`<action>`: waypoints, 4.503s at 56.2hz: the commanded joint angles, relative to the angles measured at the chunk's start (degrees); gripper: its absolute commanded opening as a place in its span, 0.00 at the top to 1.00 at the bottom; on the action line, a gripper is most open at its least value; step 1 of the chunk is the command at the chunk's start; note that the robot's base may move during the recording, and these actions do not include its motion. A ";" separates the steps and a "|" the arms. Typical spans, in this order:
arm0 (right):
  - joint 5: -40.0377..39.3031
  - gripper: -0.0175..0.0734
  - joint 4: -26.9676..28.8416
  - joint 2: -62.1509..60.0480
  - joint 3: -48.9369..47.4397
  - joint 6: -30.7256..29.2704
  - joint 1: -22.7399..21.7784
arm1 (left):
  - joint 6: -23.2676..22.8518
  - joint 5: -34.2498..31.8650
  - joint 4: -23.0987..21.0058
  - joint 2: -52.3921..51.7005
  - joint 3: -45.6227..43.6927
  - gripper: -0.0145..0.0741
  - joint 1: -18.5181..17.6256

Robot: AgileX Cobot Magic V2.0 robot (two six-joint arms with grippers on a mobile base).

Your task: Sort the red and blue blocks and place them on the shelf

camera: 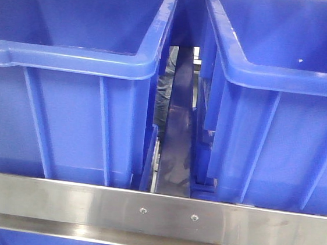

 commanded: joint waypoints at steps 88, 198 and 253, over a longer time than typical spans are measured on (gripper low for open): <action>9.30 0.75 -1.37 -35.70 7.59 -0.42 -0.13 | 0.01 -17.95 -0.67 -37.06 19.84 0.75 -0.42; -2.74 0.75 -0.01 -46.19 31.98 -5.28 -6.79 | -4.02 -18.60 5.79 -44.84 32.39 0.75 13.66; -2.74 0.75 -0.01 -46.19 31.98 -5.28 -6.79 | -4.97 -18.84 7.26 -61.70 46.66 0.75 12.26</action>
